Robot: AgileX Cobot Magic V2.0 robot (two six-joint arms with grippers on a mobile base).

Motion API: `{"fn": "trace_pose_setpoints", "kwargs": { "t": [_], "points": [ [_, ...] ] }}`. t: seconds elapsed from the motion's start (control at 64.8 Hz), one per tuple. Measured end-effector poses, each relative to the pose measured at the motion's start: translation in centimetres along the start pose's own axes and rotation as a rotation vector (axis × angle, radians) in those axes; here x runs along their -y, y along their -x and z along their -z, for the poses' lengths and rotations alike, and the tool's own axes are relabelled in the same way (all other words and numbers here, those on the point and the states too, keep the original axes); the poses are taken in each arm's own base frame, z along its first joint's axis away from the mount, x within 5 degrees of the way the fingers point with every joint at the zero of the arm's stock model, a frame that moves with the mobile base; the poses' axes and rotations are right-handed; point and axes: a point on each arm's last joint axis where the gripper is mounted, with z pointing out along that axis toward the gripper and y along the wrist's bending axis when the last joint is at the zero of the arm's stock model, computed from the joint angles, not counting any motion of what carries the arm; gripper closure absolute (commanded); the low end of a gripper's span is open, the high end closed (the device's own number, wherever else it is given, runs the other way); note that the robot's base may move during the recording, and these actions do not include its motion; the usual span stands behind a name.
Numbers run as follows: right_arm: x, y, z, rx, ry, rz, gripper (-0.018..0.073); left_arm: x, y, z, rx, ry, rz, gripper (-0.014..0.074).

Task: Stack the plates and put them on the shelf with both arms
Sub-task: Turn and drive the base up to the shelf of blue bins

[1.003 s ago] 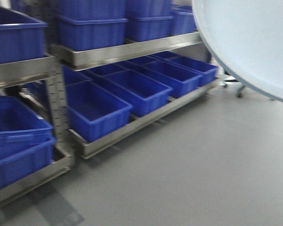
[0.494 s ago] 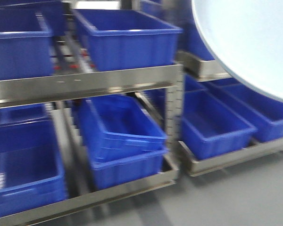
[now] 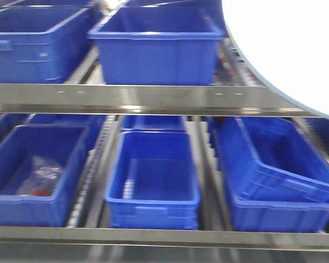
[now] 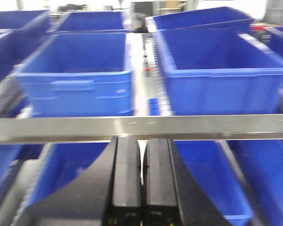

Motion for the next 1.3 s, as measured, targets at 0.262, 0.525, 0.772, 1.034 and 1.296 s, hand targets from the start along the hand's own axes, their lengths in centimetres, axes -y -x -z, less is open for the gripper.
{"fn": "trace_pose_setpoints", "kwargs": {
  "t": [0.262,0.525,0.772,1.034,1.296],
  "points": [
    [0.01,-0.09,-0.01,-0.004,0.000,0.000,0.0511,0.01,-0.06,-0.07,-0.006,0.000,0.000,0.0514],
    [0.02,-0.12,-0.07,-0.008,-0.001,0.000,0.0511,0.01,-0.10,-0.10,-0.010,-0.001,0.000,0.0514],
    [0.02,-0.12,-0.07,-0.008,-0.001,0.000,0.0511,0.01,-0.11,-0.12,-0.011,-0.001,0.000,0.0514],
    [0.02,-0.12,-0.07,-0.008,-0.001,0.000,0.0511,0.01,-0.14,-0.16,-0.013,-0.001,0.000,0.0514],
    [0.02,-0.12,-0.07,-0.008,-0.001,0.000,0.0511,0.01,-0.16,-0.16,-0.016,-0.001,0.000,0.0514]
  ]
}}
